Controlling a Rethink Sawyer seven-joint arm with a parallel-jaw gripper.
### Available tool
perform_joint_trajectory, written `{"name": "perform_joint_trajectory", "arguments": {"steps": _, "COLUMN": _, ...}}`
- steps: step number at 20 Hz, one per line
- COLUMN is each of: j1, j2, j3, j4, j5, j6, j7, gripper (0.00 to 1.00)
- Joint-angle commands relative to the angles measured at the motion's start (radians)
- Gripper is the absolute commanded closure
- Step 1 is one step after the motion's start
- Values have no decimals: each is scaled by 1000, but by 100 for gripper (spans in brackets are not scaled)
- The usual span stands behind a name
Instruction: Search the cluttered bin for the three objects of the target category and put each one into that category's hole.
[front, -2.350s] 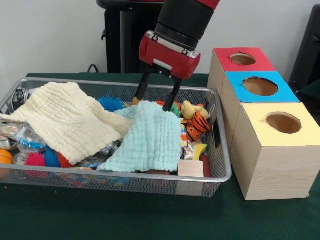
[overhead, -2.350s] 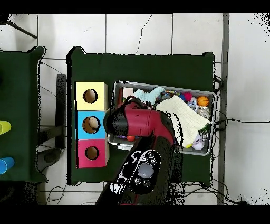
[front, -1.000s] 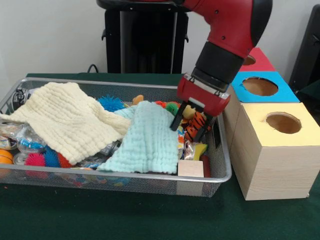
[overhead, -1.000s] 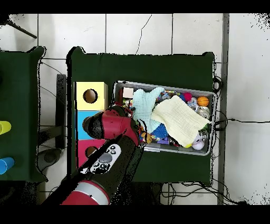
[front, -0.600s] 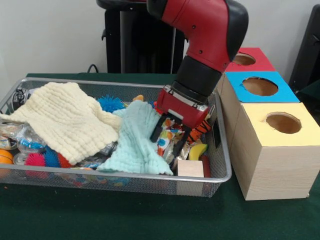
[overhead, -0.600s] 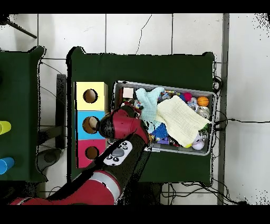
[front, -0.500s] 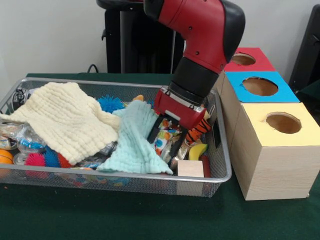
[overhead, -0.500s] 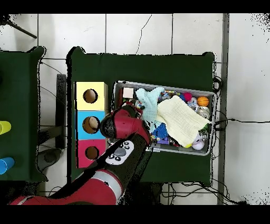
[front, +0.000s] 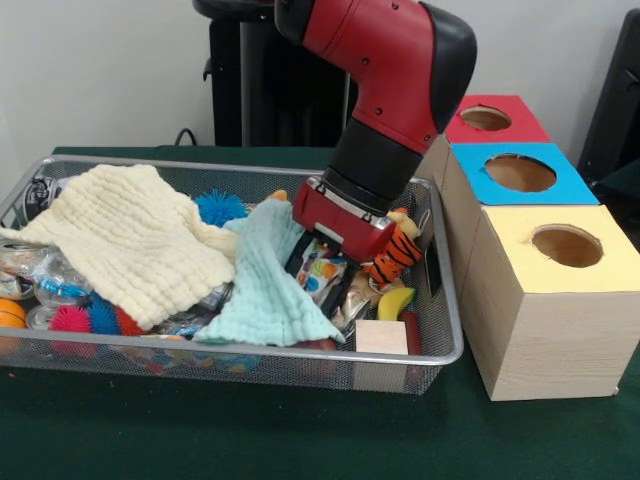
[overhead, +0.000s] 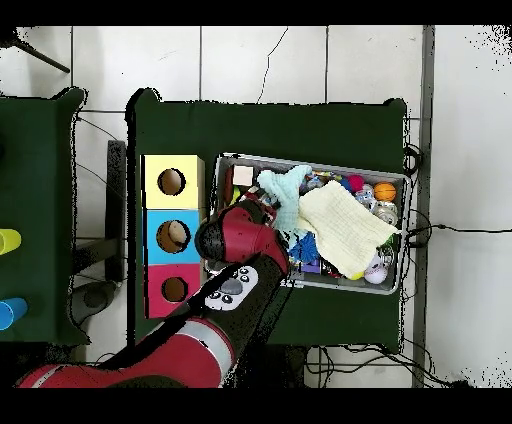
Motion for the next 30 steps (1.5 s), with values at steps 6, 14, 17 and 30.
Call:
{"name": "perform_joint_trajectory", "arguments": {"steps": 6, "j1": -129, "j2": -205, "j3": 322, "j4": 104, "j5": -36, "j6": 318, "j7": -15, "gripper": 0}}
{"name": "perform_joint_trajectory", "arguments": {"steps": 14, "j1": -180, "j2": -290, "j3": 399, "j4": 135, "j5": -97, "j6": 418, "j7": -86, "gripper": 0}}
{"name": "perform_joint_trajectory", "arguments": {"steps": 17, "j1": -172, "j2": -252, "j3": 381, "j4": 142, "j5": -135, "j6": 372, "j7": -52, "gripper": 0}}
{"name": "perform_joint_trajectory", "arguments": {"steps": 30, "j1": -145, "j2": -111, "j3": 319, "j4": 92, "j5": -236, "j6": 221, "j7": 55, "gripper": 0}}
